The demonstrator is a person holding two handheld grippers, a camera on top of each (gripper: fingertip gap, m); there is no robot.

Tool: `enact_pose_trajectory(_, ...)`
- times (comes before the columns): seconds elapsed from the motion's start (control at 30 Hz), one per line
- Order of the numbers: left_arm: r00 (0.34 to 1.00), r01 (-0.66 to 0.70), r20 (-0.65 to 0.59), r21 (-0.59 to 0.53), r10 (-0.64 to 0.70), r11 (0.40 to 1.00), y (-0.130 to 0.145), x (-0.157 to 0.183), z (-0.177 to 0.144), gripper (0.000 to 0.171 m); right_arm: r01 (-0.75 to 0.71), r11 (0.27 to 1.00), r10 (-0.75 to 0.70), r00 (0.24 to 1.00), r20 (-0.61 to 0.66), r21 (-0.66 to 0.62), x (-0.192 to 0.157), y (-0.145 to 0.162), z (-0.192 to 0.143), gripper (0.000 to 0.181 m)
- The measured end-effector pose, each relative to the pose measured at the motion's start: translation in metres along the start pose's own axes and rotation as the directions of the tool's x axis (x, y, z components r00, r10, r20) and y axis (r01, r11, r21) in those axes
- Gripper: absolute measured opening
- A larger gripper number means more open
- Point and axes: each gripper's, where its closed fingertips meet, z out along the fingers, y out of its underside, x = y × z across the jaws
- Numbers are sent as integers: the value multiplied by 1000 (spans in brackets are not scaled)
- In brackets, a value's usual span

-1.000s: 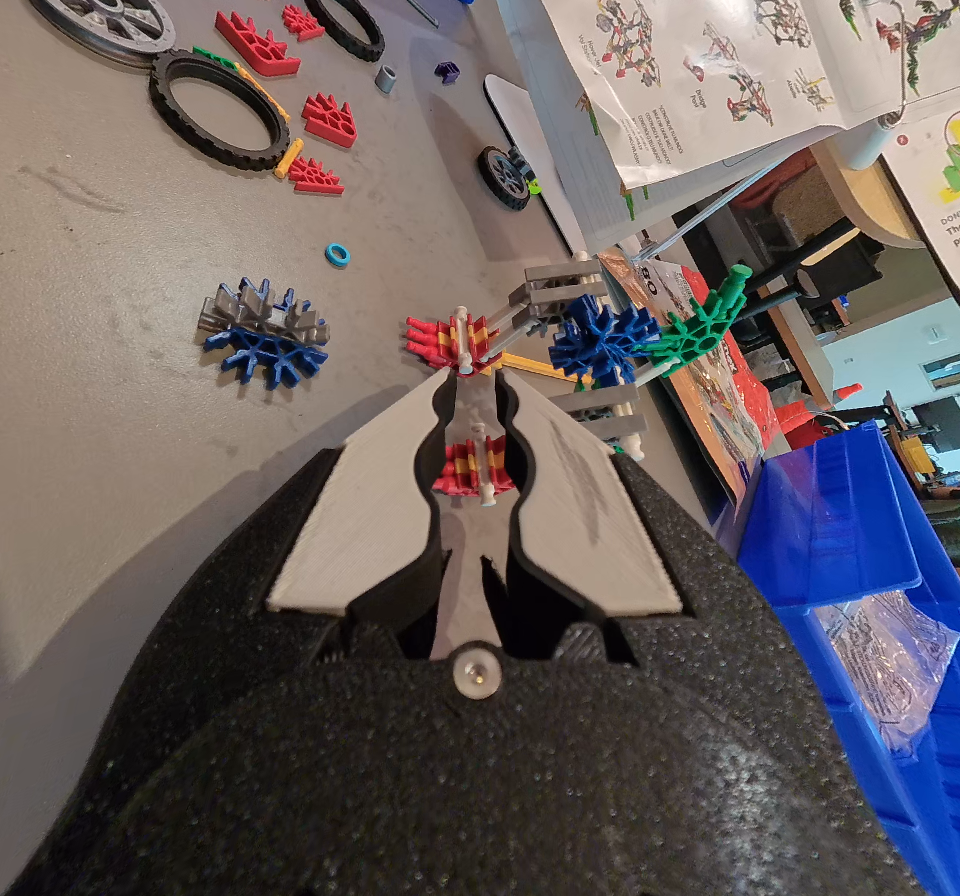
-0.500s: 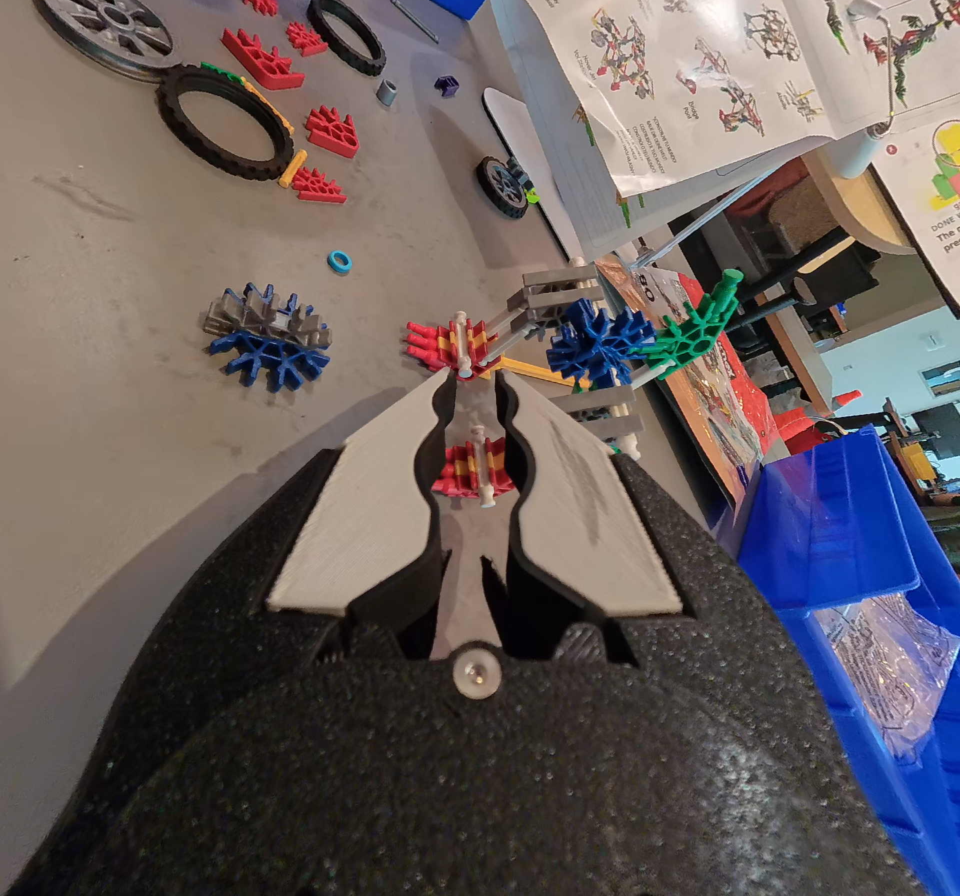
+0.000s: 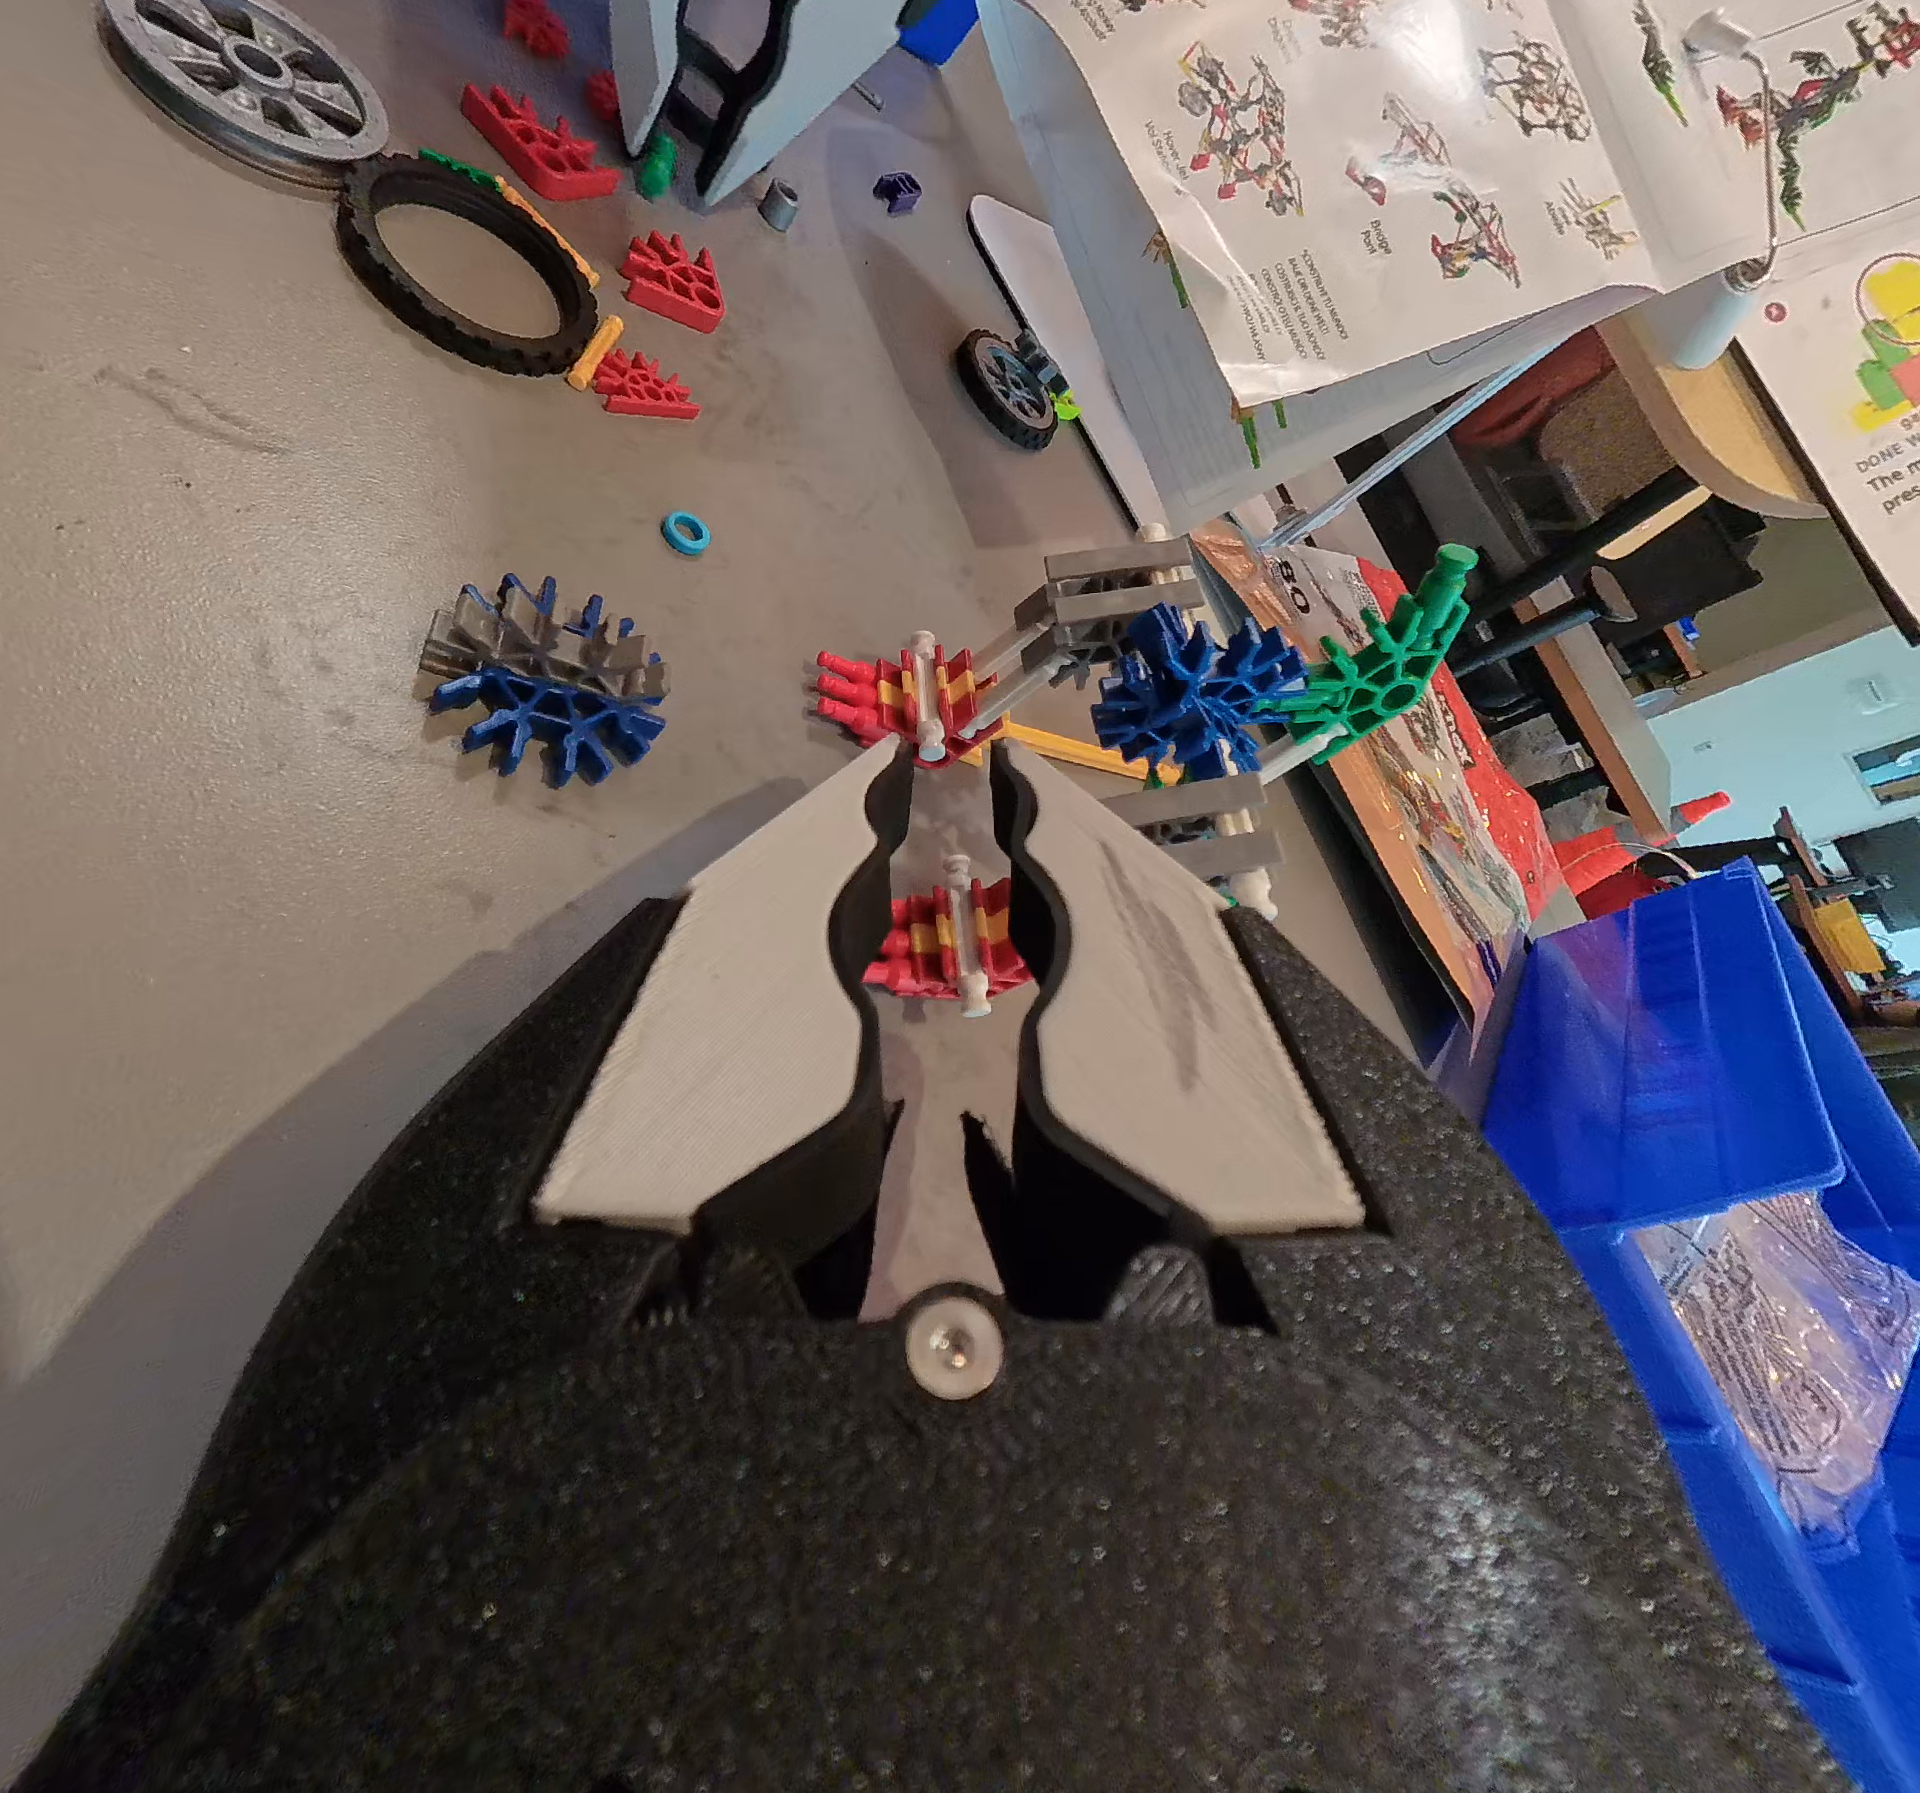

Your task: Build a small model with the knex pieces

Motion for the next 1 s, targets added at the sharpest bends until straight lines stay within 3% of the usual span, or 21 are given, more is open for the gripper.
enact_pose_trajectory(0.1, 998, 18, 64, 44, -20, 999, -1, -9, -21, 16, 2, 1000, -2, 1000, 0, -1, 0, 0, 0, 15)
enact_pose_trajectory(0.23, 976, 76, 191, 138, -102, 987, 14, -25, -79, 17, 2, 1000, -2, 1000, 1, -3, 0, 0, 0, 15)
enact_pose_trajectory(0.37, 897, 201, 364, 174, -253, 964, 73, -44, -138, 16, 4, 1000, -4, 1000, 1, -6, -1, 1, 1, 15)
enact_pose_trajectory(0.47, 852, 285, 404, 175, -333, 942, 113, -41, -156, 16, 9, 1000, -9, 1000, 1, -11, -1, 1, 1, 15)
enact_pose_trajectory(0.7, 840, 414, 348, 83, -416, 906, 178, -26, -119, 16, 22, 999, -22, 1000, -3, -31, -2, 4, 3, 15)
enact_pose_trajectory(0.87, 812, 488, 320, 87, -488, 869, 215, -35, -93, 16, 24, 999, -25, 1000, -5, -41, -2, 5, 4, 15)
enact_pose_trajectory(1.0, 793, 515, 308, 123, -526, 848, 228, -47, -77, 16, 20, 999, -20, 1000, -6, -49, -1, 6, 5, 15)
